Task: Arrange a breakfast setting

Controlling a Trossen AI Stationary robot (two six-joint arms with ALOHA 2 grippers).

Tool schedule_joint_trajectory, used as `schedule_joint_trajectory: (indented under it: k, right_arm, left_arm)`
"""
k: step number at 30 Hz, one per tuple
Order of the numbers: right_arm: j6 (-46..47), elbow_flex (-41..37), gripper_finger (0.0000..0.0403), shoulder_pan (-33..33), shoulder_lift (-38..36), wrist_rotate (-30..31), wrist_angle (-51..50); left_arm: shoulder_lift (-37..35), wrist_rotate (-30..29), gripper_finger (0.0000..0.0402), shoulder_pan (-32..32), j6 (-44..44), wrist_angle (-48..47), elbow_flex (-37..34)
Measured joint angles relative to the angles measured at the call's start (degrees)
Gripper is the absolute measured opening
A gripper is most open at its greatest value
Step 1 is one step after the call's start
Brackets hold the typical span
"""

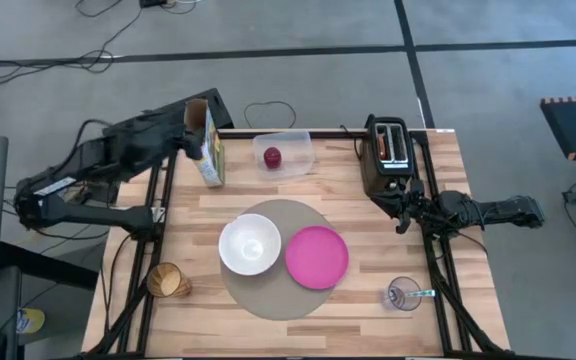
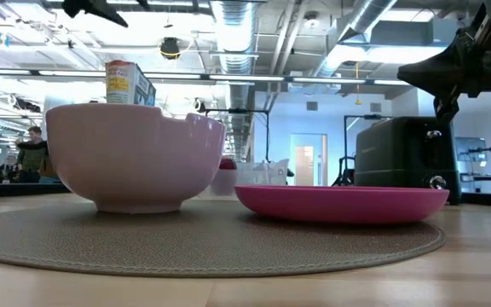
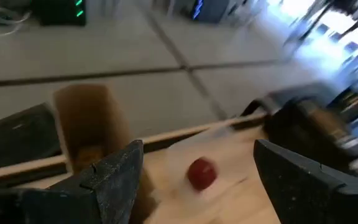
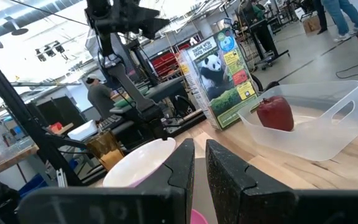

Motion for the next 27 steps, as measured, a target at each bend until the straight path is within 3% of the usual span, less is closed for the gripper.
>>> schedule_joint_trajectory:
  k: [6, 10, 15, 23, 27]
  right_arm:
    - [0.24, 0.00, 0.0070, 0.00, 0.00, 0.00, -0.22]
    - [0.92, 0.00, 0.0070, 0.00, 0.00, -0.02, -0.44]
    - [0.92, 0.00, 0.0070, 0.00, 0.00, 0.00, -0.46]
    - [0.94, 0.00, 0.0070, 0.00, 0.00, 0.04, -1.62]
    - [0.94, 0.00, 0.0070, 0.00, 0.01, 0.07, -1.63]
  left_arm:
    - [3.45, -1.70, 0.0291, 2.48, 9.06, -0.92, 4.79]
    - [3.74, 0.53, 0.0291, 2.42, 12.73, 1.47, 5.35]
    - [3.93, -0.19, 0.0311, 4.06, 10.69, -0.23, 5.31]
    - [5.61, -0.31, 0.0376, 7.11, 6.36, -5.79, 5.28]
    - [5.77, 6.17, 0.0384, 7.10, 7.42, -7.38, 5.28]
